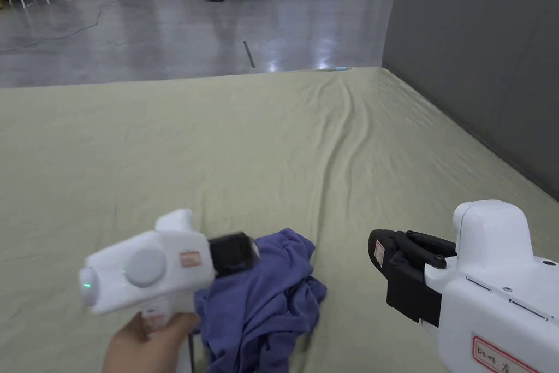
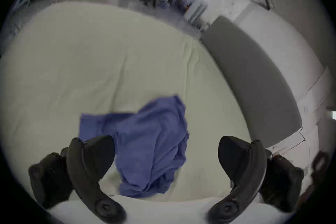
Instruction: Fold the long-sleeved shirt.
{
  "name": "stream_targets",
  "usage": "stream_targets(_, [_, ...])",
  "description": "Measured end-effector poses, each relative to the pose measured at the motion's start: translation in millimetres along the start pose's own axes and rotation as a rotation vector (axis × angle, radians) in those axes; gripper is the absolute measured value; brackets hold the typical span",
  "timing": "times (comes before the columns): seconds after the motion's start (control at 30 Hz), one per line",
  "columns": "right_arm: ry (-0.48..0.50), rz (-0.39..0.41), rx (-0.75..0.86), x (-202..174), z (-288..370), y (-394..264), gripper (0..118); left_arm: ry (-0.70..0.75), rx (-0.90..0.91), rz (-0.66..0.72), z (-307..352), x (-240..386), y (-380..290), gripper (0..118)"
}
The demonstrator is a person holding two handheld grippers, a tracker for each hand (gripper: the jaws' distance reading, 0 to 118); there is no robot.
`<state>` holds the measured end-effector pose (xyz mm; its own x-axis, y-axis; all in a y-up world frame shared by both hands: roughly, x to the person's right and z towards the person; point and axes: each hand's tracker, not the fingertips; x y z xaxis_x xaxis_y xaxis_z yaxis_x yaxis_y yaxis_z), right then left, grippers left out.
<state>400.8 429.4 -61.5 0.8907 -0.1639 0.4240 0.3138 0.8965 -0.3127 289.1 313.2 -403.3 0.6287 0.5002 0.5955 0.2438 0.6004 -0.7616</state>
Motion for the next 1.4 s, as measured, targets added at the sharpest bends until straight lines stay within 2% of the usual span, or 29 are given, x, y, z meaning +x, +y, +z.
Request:
stream_targets(0.1, [0.013,0.005,0.018,-5.0,1.3,-2.1,3,-0.017,0.153,-0.029,82.8,-6.4,2.6,118])
stream_targets(0.13, [0.022,0.006,0.019,-6.7,3.1,-5.7,3,-0.001,0.161,-0.044,97.9,-9.9,1.0,118])
stream_targets(0.17, [0.027,0.005,0.014,-9.2,2.4,-10.0,3,0.050,0.090,-0.078,108.4,-15.0,-6.5,118])
stream_targets(0.2, [0.033,-0.001,0.004,-12.4,0.9,-16.4,3,0.111,0.079,-0.089,120.1,-20.0,-20.3,99])
stream_targets(0.23, [0.042,-0.012,-0.016,-15.9,-1.7,-24.9,3,0.160,0.086,-0.080,129.1,-26.6,-37.0,53])
stream_targets(0.27, [0.052,-0.018,-0.046,-18.4,-5.0,-35.3,3,0.177,0.084,-0.074,133.3,-32.9,-52.4,0])
stream_targets(0.33, [0.048,-0.024,-0.113,-27.4,-14.4,-57.9,3,0.204,-0.019,-0.028,127.9,-39.4,-87.2,0])
stream_targets(0.43, [0.074,-0.021,-0.218,-38.6,-28.6,-82.4,3,0.124,-0.175,0.041,103.9,-72.9,-106.1,0])
stream_targets(0.53, [0.098,-0.019,-0.228,-42.7,-36.1,-86.2,3,0.140,-0.160,0.029,93.4,-85.3,-92.2,0])
stream_targets(0.57, [0.100,-0.019,-0.228,-42.7,-38.4,-84.3,3,0.141,-0.151,0.024,98.8,-72.2,-99.9,0])
stream_targets(0.77, [0.091,-0.048,-0.241,-37.1,-52.4,-84.9,3,0.055,-0.099,0.059,57.2,-70.9,-55.3,0])
stream_targets(0.8, [0.090,-0.051,-0.249,-36.6,-54.7,-88.3,3,0.019,-0.095,0.090,43.5,-71.7,-48.1,15])
stream_targets(0.83, [0.089,-0.053,-0.264,-35.9,-57.9,-91.8,3,0.024,-0.100,0.123,26.9,-69.3,-43.1,74])
stream_targets(0.87, [0.088,-0.054,-0.279,-35.3,-60.9,-95.2,3,0.018,-0.149,0.131,6.6,-69.1,-37.4,118])
stream_targets(0.9, [0.084,-0.056,-0.293,-34.2,-63.9,-99.2,3,-0.001,-0.094,0.122,-11.3,-73.4,-31.8,117])
stream_targets(1.03, [0.059,-0.088,-0.335,-23.0,-75.5,-108.0,3,0.028,-0.218,0.149,-73.9,-69.3,-33.8,118])
stream_targets(1.13, [0.029,-0.119,-0.367,-8.8,-84.8,-111.0,3,0.089,-0.323,0.072,-100.3,-57.1,-45.5,118])
stream_targets(1.17, [0.020,-0.126,-0.377,-3.1,-89.0,-111.5,3,0.116,-0.381,0.030,-109.5,-54.9,-52.9,110])
stream_targets(1.2, [0.008,-0.128,-0.386,1.9,-93.1,-111.9,3,0.128,-0.405,0.002,-113.1,-53.4,-59.0,49])
stream_targets(1.23, [-0.008,-0.129,-0.396,7.1,-98.7,-111.8,3,0.124,-0.372,-0.010,-111.0,-49.8,-63.1,5])
stream_targets(1.33, [-0.046,-0.140,-0.422,29.2,-124.4,-108.1,3,0.117,-0.310,-0.033,-96.9,-45.0,-69.5,5])
stream_targets(1.4, [-0.030,-0.161,-0.414,48.0,-148.7,-102.5,3,0.083,-0.290,-0.013,-86.3,-45.3,-63.9,5])
